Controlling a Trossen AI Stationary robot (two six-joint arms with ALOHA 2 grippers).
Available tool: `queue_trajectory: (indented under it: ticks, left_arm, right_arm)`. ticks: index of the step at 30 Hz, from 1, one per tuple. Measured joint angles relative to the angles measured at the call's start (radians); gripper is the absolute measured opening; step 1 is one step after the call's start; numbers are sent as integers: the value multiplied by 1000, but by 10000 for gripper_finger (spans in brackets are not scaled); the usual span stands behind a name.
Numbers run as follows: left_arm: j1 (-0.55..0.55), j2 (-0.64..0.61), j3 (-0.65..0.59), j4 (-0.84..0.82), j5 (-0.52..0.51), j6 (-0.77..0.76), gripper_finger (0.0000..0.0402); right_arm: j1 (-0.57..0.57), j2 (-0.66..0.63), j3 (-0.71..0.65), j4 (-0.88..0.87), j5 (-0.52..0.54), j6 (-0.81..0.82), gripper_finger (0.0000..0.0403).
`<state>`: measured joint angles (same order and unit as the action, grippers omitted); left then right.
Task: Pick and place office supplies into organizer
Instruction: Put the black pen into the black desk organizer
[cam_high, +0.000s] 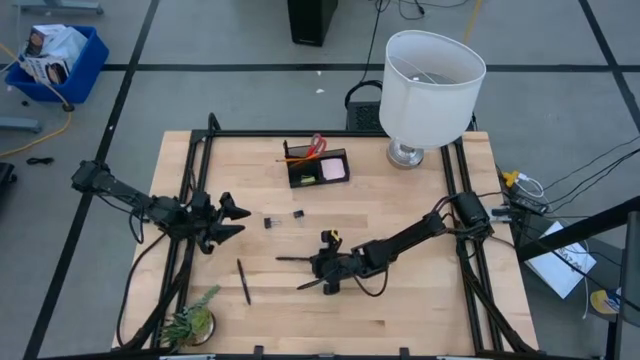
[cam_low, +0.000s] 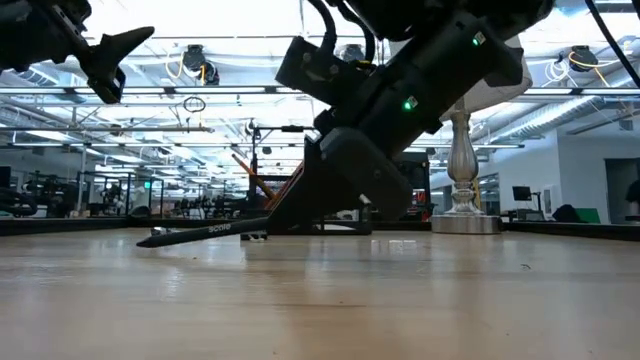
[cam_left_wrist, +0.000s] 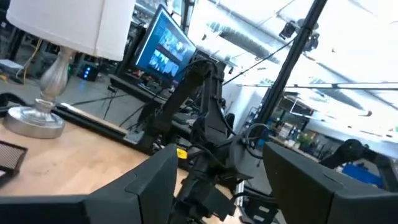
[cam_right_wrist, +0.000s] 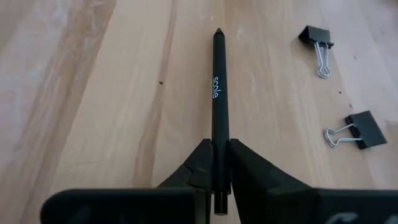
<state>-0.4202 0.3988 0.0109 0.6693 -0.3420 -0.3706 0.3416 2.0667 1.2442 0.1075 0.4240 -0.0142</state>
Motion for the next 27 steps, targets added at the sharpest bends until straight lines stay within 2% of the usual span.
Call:
queue_trajectory:
  ticks: [6, 10, 12, 15, 20, 23, 27]
  left_arm:
    - [0, 0, 0, -22, -10, -190, 244]
    - [0, 15, 0, -133, -7, -318, 244]
    - [0, 41, 0, -194, -9, -391, 244]
    - [0, 95, 0, -248, -11, -498, 244]
    - [0, 214, 0, -247, 27, -635, 244]
    - [0, 295, 6, -247, 30, -682, 244]
    - [0, 400, 68, -238, 89, -693, 244]
  right_arm:
    - [-4, -13, 2, -7, -10, -41, 36]
    - [-9, -16, 2, -9, -24, -104, 28]
    - [-14, -16, 2, -9, -73, -142, 28]
    - [-21, -16, 2, -7, -117, -172, 32]
    - [-27, -28, 2, 11, -153, -217, 29]
    - [-28, -43, 3, 40, -167, -242, 28]
    - [-31, -70, 3, 58, -164, -262, 32]
